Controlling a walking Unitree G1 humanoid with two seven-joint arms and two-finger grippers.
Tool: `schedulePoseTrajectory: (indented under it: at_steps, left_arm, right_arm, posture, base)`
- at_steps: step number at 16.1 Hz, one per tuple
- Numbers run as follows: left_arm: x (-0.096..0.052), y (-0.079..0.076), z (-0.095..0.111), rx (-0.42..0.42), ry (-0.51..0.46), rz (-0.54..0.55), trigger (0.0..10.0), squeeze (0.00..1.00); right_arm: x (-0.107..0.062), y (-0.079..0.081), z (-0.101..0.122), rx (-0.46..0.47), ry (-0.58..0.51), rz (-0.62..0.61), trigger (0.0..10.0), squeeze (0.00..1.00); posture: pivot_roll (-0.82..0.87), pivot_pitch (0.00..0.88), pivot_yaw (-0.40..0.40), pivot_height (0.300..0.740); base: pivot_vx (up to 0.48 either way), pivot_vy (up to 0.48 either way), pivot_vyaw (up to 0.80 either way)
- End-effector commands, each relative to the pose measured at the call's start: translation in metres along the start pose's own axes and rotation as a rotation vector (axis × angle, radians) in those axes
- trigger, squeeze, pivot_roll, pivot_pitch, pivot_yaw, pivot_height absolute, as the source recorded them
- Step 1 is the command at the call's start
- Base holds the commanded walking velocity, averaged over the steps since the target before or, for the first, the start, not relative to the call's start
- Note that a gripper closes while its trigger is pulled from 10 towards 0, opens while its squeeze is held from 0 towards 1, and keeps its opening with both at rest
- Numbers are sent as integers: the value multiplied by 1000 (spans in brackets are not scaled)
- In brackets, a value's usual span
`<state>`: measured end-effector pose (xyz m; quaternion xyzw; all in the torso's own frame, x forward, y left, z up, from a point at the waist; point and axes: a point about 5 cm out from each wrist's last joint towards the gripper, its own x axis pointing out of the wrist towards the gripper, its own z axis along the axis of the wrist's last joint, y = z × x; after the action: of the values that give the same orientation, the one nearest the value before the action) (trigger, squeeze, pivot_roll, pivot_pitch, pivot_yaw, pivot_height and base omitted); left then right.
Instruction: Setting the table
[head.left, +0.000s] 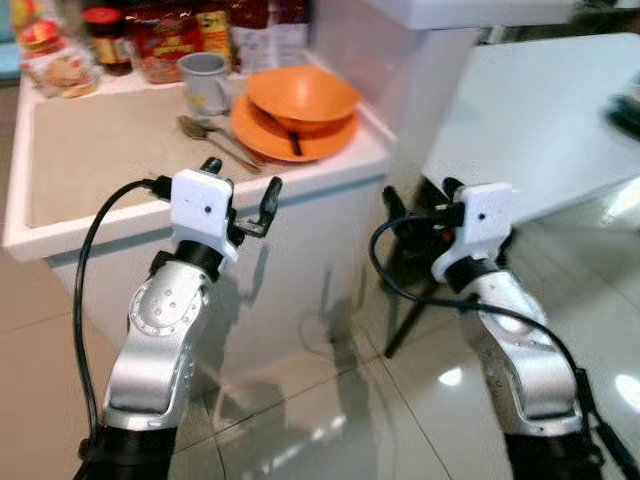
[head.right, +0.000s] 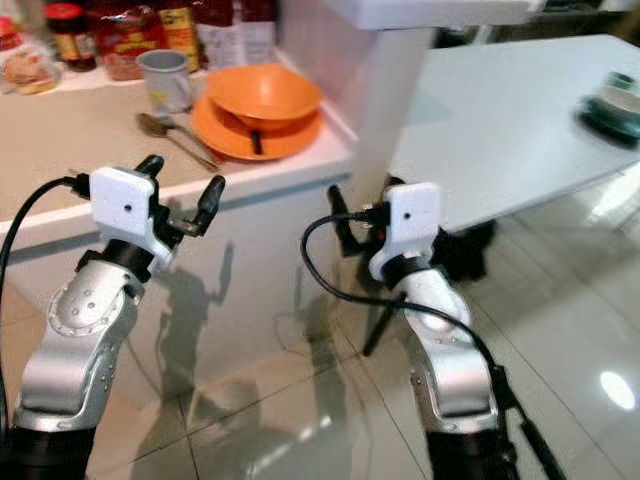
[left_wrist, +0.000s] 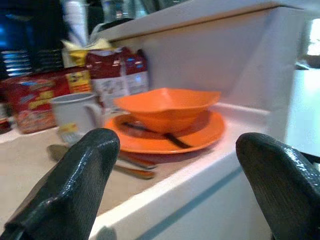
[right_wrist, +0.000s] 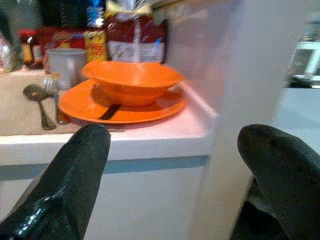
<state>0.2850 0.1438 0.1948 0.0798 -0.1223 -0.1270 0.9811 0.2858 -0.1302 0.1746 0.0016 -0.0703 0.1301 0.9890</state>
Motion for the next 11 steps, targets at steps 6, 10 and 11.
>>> schedulePoseTrajectory:
  at_steps: [6, 10, 11]
  left_arm:
    - [0, 3, 3, 9, -4, 8, 10000, 0]
    - [1, 3, 3, 8, -3, 2, 10000, 0]
    - [1, 2, 3, 7, -3, 0, 10000, 0]
  right_arm:
    - [2, 2, 3, 28, -10, 19, 10000, 0]
    - [2, 2, 4, 28, -15, 10, 10000, 0]
    - [1, 1, 5, 28, -19, 2, 10000, 0]
  posture:
    - [96, 0, -88, 740]
    - [91, 0, -82, 740]
    - [90, 0, -81, 740]
  base:
    - [341, 0, 400]
    - [342, 0, 0]
    - [345, 0, 0]
